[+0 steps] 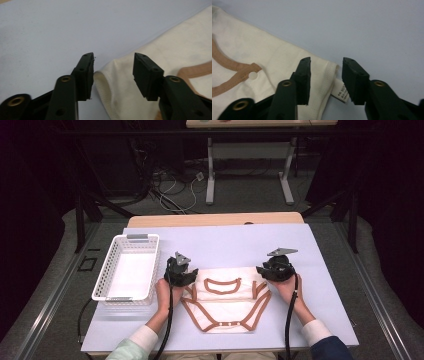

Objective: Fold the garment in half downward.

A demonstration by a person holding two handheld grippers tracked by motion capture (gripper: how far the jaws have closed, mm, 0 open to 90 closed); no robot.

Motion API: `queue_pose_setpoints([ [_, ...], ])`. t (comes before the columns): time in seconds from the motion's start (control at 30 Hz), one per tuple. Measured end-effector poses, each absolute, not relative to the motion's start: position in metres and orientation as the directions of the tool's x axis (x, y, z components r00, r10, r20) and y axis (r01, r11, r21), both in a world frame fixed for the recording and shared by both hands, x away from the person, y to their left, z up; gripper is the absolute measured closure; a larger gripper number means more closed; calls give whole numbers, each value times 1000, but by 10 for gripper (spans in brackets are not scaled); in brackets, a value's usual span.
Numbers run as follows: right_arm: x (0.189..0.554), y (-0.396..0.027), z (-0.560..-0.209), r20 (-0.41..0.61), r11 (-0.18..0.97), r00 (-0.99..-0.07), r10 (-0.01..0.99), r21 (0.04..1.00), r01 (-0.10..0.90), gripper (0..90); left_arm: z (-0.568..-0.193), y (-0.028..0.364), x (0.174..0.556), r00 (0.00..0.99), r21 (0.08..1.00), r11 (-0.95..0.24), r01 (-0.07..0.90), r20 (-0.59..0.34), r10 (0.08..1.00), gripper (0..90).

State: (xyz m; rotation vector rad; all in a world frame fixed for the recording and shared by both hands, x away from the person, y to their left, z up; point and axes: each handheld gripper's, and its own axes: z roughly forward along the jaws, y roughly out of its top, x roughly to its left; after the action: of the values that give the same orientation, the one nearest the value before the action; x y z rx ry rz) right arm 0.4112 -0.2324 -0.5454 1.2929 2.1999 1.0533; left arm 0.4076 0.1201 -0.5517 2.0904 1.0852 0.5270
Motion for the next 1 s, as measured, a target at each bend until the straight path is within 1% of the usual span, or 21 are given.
queue_pose_setpoints([
  [0.07, 409, -233, -543, 55, 293, -510, 858, 764, 575, 457, -547, 119, 404, 583, 753, -394, 527, 16, 812, 412],
  [0.17, 403, -234, -538, 77, 285, -529, 845, 772, 568, 382, -541, 118, 396, 611, 756, -398, 520, -4, 791, 336],
  [0.23, 398, -235, -534, 96, 290, -558, 824, 775, 561, 364, -538, 117, 391, 632, 757, -402, 514, -18, 775, 305],
  [0.37, 390, -235, -528, 100, 291, -572, 814, 783, 550, 381, -535, 117, 383, 668, 752, -419, 509, -38, 743, 259],
  [0.4, 388, -235, -527, 99, 292, -574, 813, 784, 548, 383, -535, 117, 382, 674, 755, -426, 499, -29, 738, 251],
  [0.53, 381, -232, -525, 112, 299, -599, 793, 785, 542, 389, -533, 118, 378, 683, 760, -418, 498, -46, 729, 216],
  [0.63, 377, -230, -523, 113, 309, -615, 781, 785, 537, 403, -531, 119, 377, 688, 761, -412, 501, -61, 723, 166],
  [0.77, 372, -225, -521, 116, 321, -636, 763, 786, 528, 458, -528, 120, 374, 689, 763, -408, 502, -68, 721, 158],
  [0.93, 368, -220, -523, 114, 341, -653, 748, 778, 527, 509, -528, 120, 372, 700, 742, -424, 520, -85, 709, 162],
  [1.0, 367, -219, -524, 115, 349, -660, 742, 775, 528, 550, -529, 120, 373, 704, 736, -435, 518, -78, 706, 171],
])
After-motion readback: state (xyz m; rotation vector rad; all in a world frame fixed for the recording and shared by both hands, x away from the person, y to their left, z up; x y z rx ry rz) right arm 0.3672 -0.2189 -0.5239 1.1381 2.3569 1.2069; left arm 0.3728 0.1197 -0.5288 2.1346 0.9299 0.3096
